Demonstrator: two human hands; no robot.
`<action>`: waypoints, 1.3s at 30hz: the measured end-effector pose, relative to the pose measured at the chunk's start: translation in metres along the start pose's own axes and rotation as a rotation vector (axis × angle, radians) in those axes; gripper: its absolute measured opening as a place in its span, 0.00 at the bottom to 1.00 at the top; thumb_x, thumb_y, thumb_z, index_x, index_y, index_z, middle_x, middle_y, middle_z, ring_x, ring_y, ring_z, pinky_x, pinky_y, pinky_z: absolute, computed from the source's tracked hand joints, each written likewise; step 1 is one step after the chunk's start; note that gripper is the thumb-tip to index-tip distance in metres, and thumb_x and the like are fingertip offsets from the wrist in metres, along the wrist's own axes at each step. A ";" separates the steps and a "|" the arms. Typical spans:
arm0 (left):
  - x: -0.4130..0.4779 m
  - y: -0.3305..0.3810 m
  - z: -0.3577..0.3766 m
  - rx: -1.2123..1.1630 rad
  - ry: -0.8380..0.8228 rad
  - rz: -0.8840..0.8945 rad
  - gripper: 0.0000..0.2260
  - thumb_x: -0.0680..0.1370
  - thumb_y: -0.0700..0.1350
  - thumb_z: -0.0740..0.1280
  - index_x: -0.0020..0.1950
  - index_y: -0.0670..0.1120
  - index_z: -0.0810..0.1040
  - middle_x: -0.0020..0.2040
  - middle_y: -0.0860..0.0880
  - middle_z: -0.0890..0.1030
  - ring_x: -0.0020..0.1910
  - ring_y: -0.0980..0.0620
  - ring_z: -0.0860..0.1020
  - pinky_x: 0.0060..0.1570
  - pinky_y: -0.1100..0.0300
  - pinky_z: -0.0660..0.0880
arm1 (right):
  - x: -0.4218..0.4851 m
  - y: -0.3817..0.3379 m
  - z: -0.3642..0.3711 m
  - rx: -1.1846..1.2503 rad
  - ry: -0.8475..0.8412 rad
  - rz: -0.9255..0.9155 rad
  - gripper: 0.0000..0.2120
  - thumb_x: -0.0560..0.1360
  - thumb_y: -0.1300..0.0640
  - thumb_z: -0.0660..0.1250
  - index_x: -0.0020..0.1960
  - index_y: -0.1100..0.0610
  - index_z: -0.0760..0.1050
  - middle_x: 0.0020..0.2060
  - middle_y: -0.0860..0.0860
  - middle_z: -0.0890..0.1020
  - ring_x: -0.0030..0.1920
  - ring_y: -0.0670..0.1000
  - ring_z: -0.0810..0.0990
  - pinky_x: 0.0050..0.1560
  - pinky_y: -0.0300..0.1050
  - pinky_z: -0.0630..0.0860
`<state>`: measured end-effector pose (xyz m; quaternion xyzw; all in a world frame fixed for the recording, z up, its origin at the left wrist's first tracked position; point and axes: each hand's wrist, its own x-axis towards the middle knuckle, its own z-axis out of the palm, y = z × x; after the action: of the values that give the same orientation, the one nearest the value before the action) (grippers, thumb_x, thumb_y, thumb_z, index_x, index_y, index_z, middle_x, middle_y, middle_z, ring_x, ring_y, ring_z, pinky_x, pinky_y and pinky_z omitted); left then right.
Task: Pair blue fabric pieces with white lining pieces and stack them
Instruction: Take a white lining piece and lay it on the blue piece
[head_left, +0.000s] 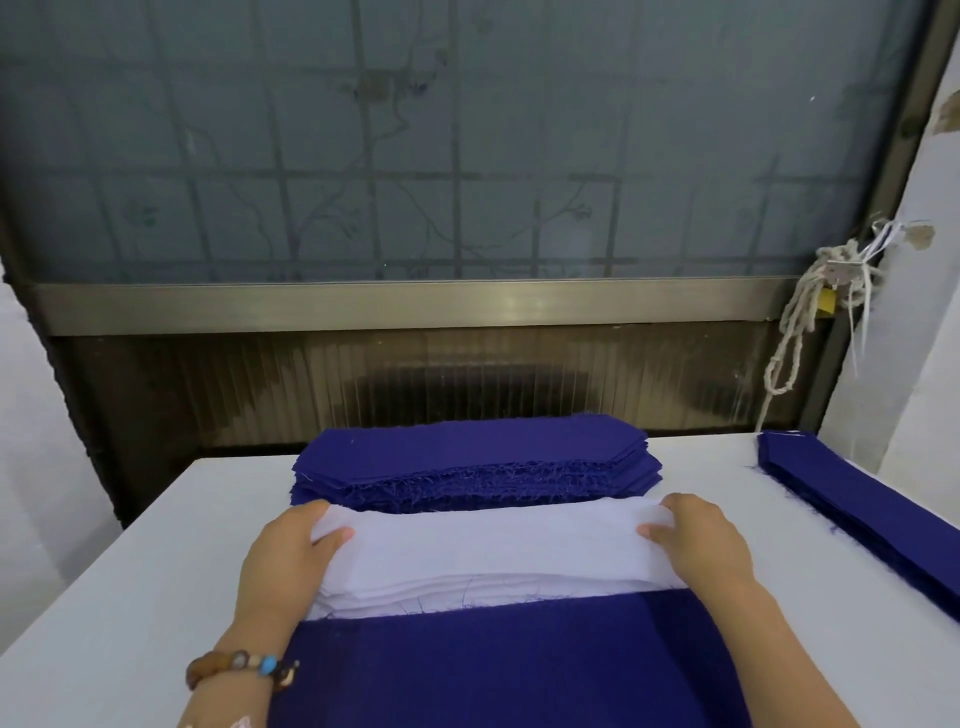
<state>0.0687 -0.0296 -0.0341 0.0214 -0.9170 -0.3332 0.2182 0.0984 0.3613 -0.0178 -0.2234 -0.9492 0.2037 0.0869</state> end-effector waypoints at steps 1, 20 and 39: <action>-0.001 0.006 -0.004 -0.034 0.008 0.002 0.04 0.77 0.45 0.69 0.47 0.48 0.75 0.41 0.54 0.75 0.39 0.54 0.70 0.40 0.60 0.66 | -0.003 0.001 0.000 0.046 0.036 -0.026 0.12 0.77 0.50 0.66 0.57 0.55 0.74 0.49 0.51 0.79 0.46 0.52 0.76 0.46 0.45 0.72; -0.064 -0.019 -0.063 -0.299 -0.219 -0.186 0.04 0.73 0.46 0.75 0.39 0.48 0.82 0.28 0.45 0.80 0.25 0.52 0.74 0.31 0.62 0.74 | -0.079 0.061 -0.010 0.487 0.010 -0.191 0.11 0.73 0.53 0.72 0.45 0.61 0.78 0.39 0.54 0.82 0.44 0.57 0.78 0.41 0.43 0.71; -0.084 -0.030 -0.062 -0.088 -0.245 0.004 0.14 0.77 0.45 0.69 0.56 0.63 0.73 0.53 0.64 0.77 0.50 0.57 0.75 0.49 0.67 0.71 | -0.095 0.066 -0.005 0.378 0.112 -0.230 0.16 0.75 0.54 0.70 0.38 0.59 0.66 0.28 0.49 0.66 0.31 0.51 0.62 0.33 0.40 0.62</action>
<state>0.1669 -0.0747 -0.0426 -0.0310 -0.9212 -0.3730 0.1062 0.2091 0.3736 -0.0483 -0.1043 -0.9072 0.3539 0.2023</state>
